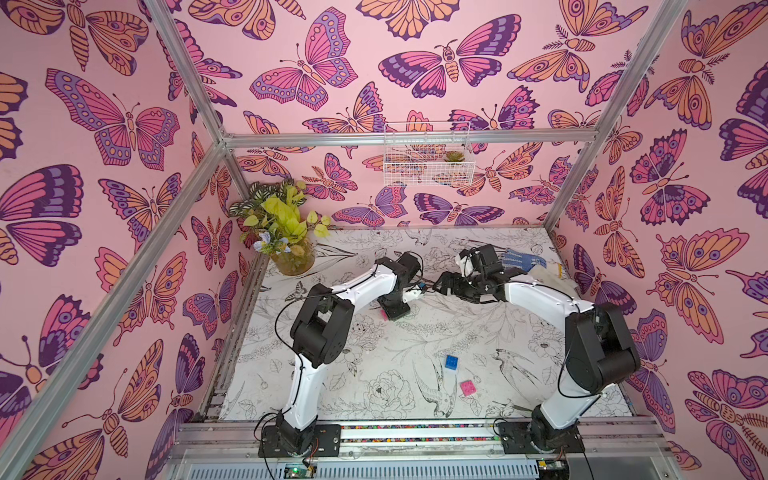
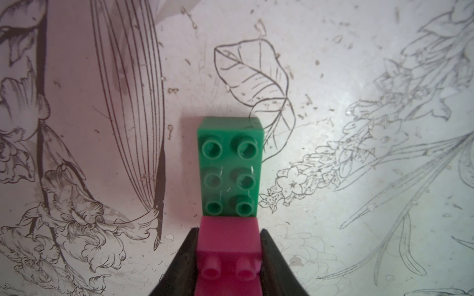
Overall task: Assemble the letter v with lego
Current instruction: Adjust the lego brick at the center of the board.
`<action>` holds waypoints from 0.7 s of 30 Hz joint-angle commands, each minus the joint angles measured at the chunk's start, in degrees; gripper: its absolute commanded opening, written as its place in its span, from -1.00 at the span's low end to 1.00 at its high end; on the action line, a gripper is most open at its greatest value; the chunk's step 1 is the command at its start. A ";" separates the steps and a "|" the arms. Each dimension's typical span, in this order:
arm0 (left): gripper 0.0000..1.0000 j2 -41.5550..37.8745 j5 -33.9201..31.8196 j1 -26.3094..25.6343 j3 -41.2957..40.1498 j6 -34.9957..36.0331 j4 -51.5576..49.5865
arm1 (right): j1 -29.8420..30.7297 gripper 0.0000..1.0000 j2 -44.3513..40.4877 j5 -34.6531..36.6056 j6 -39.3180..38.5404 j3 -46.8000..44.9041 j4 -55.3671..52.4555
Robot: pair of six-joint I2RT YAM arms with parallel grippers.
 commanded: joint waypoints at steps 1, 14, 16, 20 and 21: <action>-0.47 -0.78 1.51 1.09 1.16 -0.06 -2.28 | 0.01 0.93 0.62 2.96 -0.17 0.79 -2.64; -0.53 5.60 3.01 0.99 8.12 -1.43 -8.99 | 0.27 0.93 0.47 2.99 -0.36 0.92 -2.70; -0.53 6.36 2.48 0.74 8.31 -1.35 -9.32 | 0.28 0.93 0.46 2.98 -0.39 0.86 -2.66; -0.53 8.04 2.08 0.36 8.81 -1.67 -9.77 | 0.27 0.93 0.72 3.00 -0.55 0.82 -2.53; -0.53 8.40 1.87 0.23 9.05 -1.68 -10.05 | 0.29 0.93 0.81 2.99 -0.51 0.80 -2.40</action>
